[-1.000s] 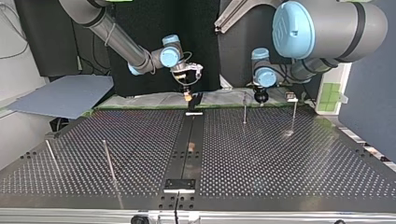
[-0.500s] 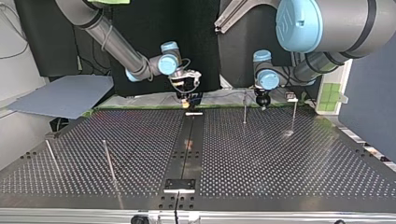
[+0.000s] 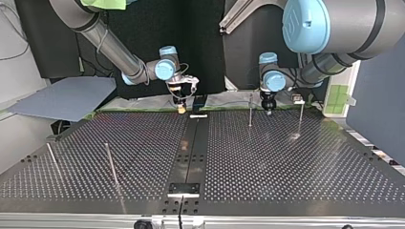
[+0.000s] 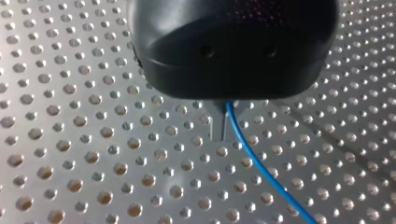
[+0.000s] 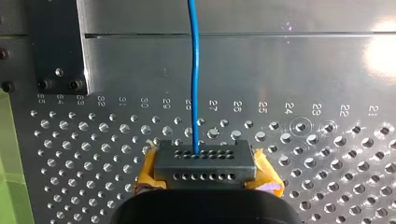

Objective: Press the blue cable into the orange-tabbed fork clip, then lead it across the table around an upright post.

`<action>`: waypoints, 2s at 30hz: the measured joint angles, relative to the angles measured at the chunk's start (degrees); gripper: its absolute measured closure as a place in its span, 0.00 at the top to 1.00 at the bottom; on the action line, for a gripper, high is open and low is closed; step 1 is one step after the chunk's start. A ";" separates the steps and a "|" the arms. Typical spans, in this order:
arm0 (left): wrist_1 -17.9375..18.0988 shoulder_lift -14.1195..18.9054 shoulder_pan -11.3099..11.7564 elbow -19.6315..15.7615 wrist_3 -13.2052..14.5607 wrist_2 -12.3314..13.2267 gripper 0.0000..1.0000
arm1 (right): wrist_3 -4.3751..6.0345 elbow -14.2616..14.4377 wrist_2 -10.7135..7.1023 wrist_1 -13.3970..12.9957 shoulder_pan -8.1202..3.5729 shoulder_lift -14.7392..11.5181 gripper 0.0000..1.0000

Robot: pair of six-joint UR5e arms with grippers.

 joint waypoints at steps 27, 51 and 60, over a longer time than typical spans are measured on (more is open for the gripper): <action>-4.78 0.10 0.15 -5.39 4.06 3.82 1.00 | 0.01 0.04 -0.38 0.10 0.42 0.07 0.00; -2.14 6.35 -0.25 -13.15 2.50 6.90 1.00 | 0.15 0.05 -0.62 0.89 0.75 0.13 0.00; -1.87 9.94 -0.70 -16.93 4.28 9.69 1.00 | 0.26 0.05 -0.59 1.27 0.79 0.18 0.00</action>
